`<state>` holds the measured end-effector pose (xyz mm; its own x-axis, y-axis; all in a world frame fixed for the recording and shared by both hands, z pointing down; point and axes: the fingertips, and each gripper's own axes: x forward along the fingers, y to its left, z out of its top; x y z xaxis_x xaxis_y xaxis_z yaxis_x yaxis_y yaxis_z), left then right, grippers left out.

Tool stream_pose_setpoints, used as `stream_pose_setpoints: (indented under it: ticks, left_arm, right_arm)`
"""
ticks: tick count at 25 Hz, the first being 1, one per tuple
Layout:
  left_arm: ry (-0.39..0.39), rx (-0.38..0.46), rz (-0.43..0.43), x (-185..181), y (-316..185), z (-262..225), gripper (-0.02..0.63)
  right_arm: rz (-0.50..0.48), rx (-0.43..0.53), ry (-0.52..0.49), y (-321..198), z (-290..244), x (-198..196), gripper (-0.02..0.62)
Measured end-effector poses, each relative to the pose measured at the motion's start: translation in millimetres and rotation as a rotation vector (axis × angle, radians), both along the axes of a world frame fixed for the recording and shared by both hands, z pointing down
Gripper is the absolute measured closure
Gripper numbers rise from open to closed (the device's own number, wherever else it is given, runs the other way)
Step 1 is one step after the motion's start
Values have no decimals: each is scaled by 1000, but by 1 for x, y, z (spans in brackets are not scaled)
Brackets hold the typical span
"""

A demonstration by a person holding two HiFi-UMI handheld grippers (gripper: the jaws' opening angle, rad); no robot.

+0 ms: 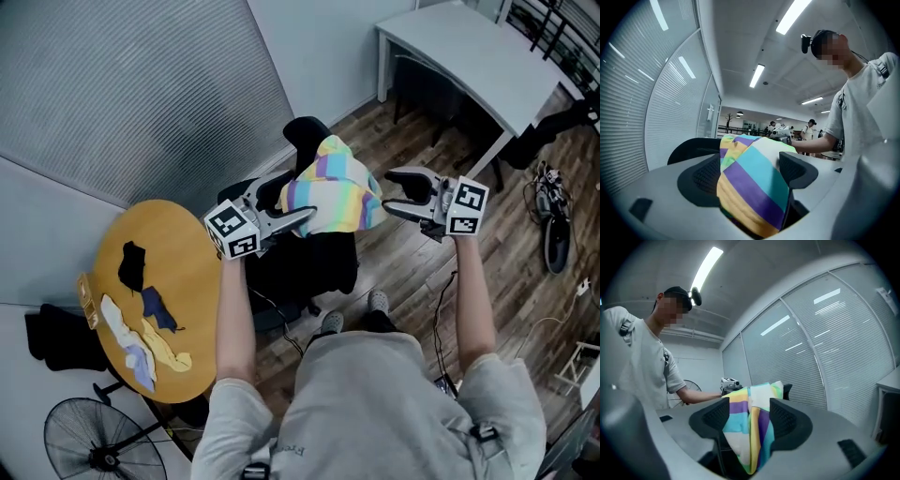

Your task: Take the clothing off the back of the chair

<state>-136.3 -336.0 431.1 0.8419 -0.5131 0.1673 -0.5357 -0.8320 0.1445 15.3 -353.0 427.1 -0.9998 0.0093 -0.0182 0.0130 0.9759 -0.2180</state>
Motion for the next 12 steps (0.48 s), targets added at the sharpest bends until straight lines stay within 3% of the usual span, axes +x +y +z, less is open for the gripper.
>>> stream_pose_setpoints:
  ticks: [5,12]
  left_arm:
    - [3,-71,155,7,-12,15,195]
    - [-36,-132,275,21,-12,21,190]
  right_arm:
    - [-90,13,74,3,21,-12,226]
    - [-122,92,207,-1,45,-33,186]
